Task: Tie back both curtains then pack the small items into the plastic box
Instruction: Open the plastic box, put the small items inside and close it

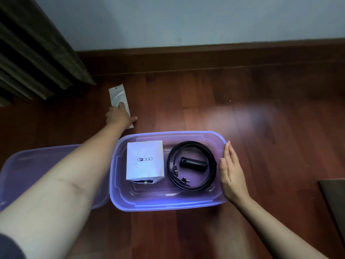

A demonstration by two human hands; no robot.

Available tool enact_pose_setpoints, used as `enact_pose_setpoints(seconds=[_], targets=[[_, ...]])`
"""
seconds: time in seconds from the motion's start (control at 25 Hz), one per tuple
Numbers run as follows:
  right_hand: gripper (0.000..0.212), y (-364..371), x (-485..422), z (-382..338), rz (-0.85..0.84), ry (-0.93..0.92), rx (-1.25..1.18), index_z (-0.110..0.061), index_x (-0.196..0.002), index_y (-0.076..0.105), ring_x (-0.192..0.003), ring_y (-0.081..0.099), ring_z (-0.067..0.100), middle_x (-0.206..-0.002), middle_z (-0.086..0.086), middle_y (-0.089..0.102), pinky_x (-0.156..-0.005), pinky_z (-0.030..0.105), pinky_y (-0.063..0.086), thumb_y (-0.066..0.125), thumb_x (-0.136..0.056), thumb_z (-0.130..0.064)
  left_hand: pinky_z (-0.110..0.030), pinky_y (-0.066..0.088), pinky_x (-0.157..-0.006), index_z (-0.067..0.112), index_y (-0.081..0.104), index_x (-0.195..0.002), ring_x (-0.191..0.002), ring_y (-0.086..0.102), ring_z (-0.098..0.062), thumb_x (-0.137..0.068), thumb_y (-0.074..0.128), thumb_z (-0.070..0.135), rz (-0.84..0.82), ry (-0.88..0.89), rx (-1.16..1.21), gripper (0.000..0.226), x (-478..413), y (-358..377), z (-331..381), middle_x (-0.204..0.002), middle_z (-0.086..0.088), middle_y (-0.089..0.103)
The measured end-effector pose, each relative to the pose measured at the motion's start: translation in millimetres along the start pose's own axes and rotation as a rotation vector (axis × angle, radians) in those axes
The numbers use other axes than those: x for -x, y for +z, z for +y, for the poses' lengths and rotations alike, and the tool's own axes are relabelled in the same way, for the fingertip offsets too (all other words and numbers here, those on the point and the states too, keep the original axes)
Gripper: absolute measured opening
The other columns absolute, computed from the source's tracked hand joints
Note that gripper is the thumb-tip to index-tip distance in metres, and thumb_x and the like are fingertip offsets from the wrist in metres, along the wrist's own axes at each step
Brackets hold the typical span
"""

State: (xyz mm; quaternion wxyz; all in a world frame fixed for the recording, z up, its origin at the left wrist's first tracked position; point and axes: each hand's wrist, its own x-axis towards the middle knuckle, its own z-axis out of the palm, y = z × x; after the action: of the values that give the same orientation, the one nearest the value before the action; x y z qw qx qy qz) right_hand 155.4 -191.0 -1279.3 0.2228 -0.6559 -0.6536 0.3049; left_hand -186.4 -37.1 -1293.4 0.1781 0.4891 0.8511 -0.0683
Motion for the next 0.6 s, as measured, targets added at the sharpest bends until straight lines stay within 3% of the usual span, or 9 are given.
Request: enact_pose_setpoints(seconds=[0.2,0.28,0.36,0.48,0.6], targets=[[0.076,-0.1,-0.1,-1.3,0.001,0.006,0.009,-0.010,-0.147,0.016,-0.139,0.010,0.001,-0.150,-0.010,0.010,-0.104,-0.003,0.000,0.012,-0.086,-0.055,-0.045,0.040,-0.098,0.001,0.035,-0.134,-0.121,0.045,-0.048,-0.093,0.048,0.019,0.093,-0.065,0.262,0.047,7.7,-22.7,3.9,-0.132,-0.030,0.046],[0.077,-0.4,-0.1,-1.7,0.003,0.013,0.011,-0.009,-0.147,0.017,-0.139,0.011,0.002,-0.150,-0.009,0.012,-0.104,-0.003,0.000,0.012,-0.086,-0.056,-0.047,0.042,-0.094,0.001,0.040,-0.127,-0.115,0.049,-0.049,-0.093,0.042,0.015,0.156,0.016,0.343,0.037,19.7,-34.9,7.7,-0.127,-0.032,0.050],[0.078,-0.5,0.0,-2.7,0.001,0.016,0.022,-0.008,-0.147,0.017,-0.139,0.011,0.002,-0.153,-0.004,0.013,-0.103,-0.004,-0.001,0.012,-0.085,-0.056,-0.044,0.045,-0.085,0.005,0.044,-0.123,-0.105,0.056,-0.046,-0.092,0.042,0.017,0.196,0.181,0.426,0.033,39.7,-46.4,9.8,-0.117,-0.030,0.058],[0.079,-0.8,-0.6,-4.5,0.000,0.023,0.036,-0.009,-0.147,0.017,-0.138,0.011,0.002,-0.157,0.004,0.014,-0.102,-0.004,-0.001,0.012,-0.085,-0.057,-0.029,0.043,-0.071,0.015,0.045,-0.128,-0.090,0.065,-0.030,-0.093,0.045,0.026,0.120,0.548,0.593,0.036,81.4,-52.8,6.3,-0.105,-0.017,0.067],[0.080,-1.7,-0.8,-7.0,-0.003,0.032,0.034,-0.008,-0.147,0.017,-0.137,0.011,0.002,-0.157,0.007,0.015,-0.100,-0.005,-0.001,0.011,-0.084,-0.057,-0.011,0.038,-0.082,0.012,0.043,-0.137,-0.098,0.060,-0.017,-0.094,0.043,0.041,0.057,1.007,0.446,0.052,124.0,-44.8,-11.1,-0.116,-0.007,0.064]])
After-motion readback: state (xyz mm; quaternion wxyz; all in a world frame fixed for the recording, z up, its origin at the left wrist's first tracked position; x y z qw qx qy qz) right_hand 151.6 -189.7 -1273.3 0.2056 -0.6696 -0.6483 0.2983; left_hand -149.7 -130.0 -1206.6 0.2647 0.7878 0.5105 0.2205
